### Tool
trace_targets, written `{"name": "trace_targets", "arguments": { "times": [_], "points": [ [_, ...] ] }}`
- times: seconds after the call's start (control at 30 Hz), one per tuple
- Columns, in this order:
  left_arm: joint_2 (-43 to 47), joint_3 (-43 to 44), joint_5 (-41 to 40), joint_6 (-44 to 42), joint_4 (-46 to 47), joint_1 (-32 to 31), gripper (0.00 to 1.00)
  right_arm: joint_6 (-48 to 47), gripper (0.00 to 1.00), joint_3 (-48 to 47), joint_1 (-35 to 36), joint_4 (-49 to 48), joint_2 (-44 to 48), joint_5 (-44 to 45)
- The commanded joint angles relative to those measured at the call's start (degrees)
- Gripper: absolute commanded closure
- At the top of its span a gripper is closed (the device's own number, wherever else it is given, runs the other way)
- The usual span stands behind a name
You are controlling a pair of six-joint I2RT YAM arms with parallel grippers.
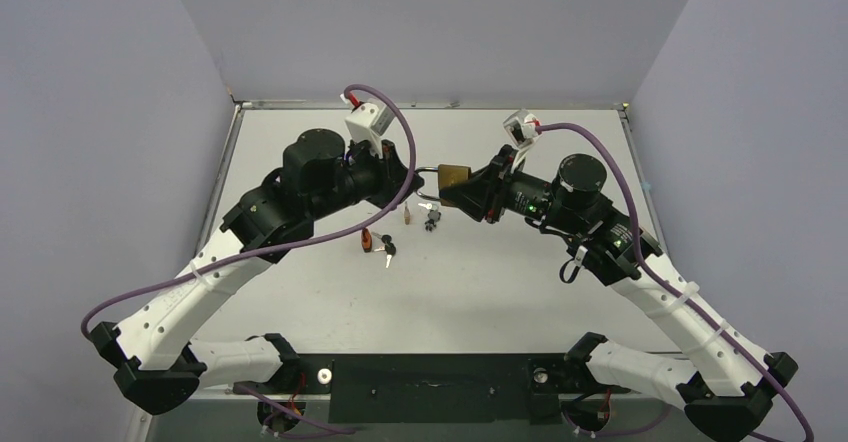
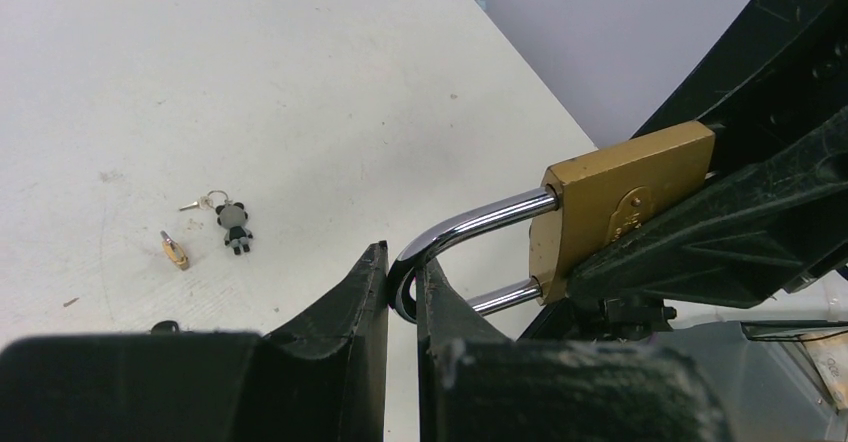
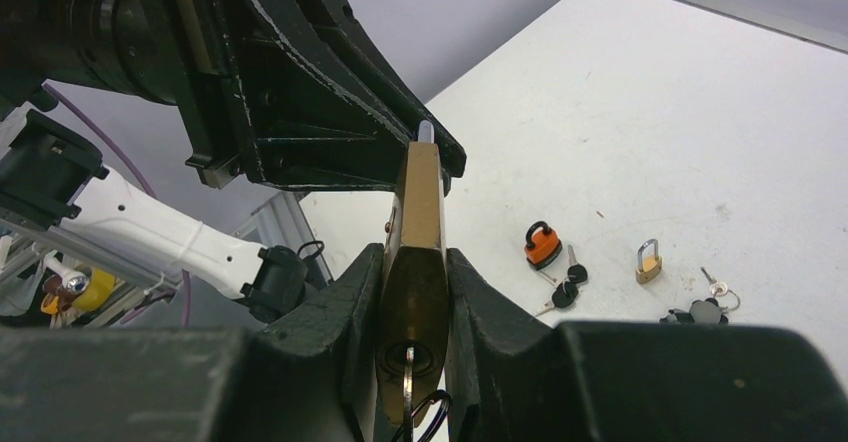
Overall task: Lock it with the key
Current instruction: Lock the lock.
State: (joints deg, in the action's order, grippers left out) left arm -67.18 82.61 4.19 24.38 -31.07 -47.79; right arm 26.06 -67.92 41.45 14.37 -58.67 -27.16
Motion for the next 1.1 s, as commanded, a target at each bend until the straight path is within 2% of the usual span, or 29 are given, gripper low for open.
{"name": "trace_targets", "arguments": {
  "times": [0.0,0.33,1.07],
  "points": [
    [-1.73,8.08,20.63,6.06,17.06,-7.67,1.0,-1.34,1.0,2.19,3.86,-8.19,-6.52,-1.48],
    [-4.95,14.1,20.28,3.77,14.79,-8.92,1.0,-1.93,1.0,2.69,5.09,-6.73,-7.26,0.39],
    [-9.04,20.35,21.98,4.43,17.93,-14.93,1.0,-1.0,1.0,5.01,5.48,-9.49,-10.9,2.75]
  ]
}}
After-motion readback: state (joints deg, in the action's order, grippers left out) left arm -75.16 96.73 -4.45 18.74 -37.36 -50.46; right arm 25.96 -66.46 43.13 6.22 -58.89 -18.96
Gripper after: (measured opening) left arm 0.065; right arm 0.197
